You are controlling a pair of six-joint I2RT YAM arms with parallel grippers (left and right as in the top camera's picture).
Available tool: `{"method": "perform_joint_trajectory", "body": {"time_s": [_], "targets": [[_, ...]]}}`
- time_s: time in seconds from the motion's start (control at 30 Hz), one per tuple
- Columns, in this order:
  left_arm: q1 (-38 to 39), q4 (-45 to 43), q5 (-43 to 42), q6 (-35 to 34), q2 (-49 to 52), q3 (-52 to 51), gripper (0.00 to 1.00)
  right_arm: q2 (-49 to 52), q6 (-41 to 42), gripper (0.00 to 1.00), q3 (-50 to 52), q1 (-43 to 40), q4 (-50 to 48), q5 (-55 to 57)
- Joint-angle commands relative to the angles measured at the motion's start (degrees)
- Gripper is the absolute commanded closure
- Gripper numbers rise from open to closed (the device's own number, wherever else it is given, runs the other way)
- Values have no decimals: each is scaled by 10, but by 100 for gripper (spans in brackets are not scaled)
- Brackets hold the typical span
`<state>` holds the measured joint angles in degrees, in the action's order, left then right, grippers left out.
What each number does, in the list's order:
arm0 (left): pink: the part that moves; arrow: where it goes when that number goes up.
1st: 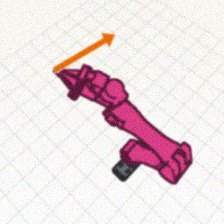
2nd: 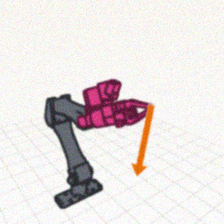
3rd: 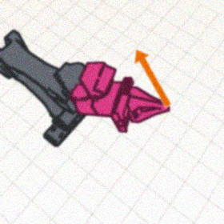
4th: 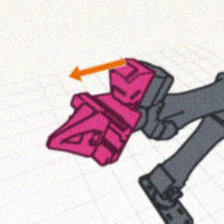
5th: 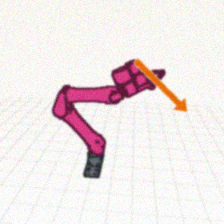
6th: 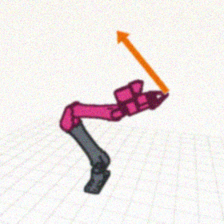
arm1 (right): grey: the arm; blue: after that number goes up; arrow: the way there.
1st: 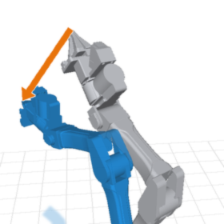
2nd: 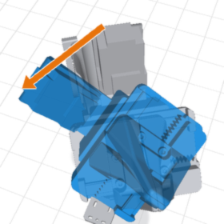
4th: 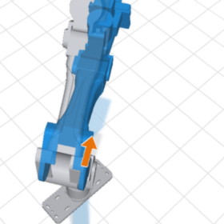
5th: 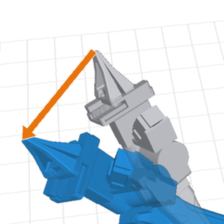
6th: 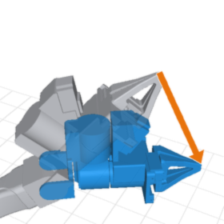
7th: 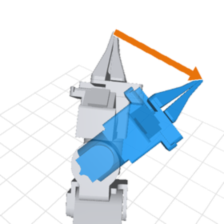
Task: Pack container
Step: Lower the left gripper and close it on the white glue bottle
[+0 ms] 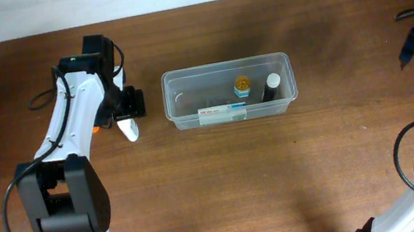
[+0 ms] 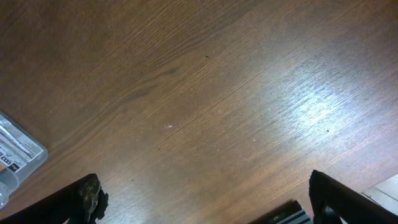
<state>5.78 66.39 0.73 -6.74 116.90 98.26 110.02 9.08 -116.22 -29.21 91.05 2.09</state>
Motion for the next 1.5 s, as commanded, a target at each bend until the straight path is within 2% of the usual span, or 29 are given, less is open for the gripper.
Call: {"method": "perform_joint_trajectory", "body": {"time_s": [0.0, 1.33, 1.47], "targets": [[0, 3, 5, -1, 5, 11, 20, -8, 7, 2, -1, -1, -1, 1], [1, -12, 6, -1, 5, -16, 21, -8, 7, 2, -1, -1, -1, 1], [1, -10, 6, -1, 5, -17, 24, -8, 7, 2, -1, -1, -1, 1]]}}
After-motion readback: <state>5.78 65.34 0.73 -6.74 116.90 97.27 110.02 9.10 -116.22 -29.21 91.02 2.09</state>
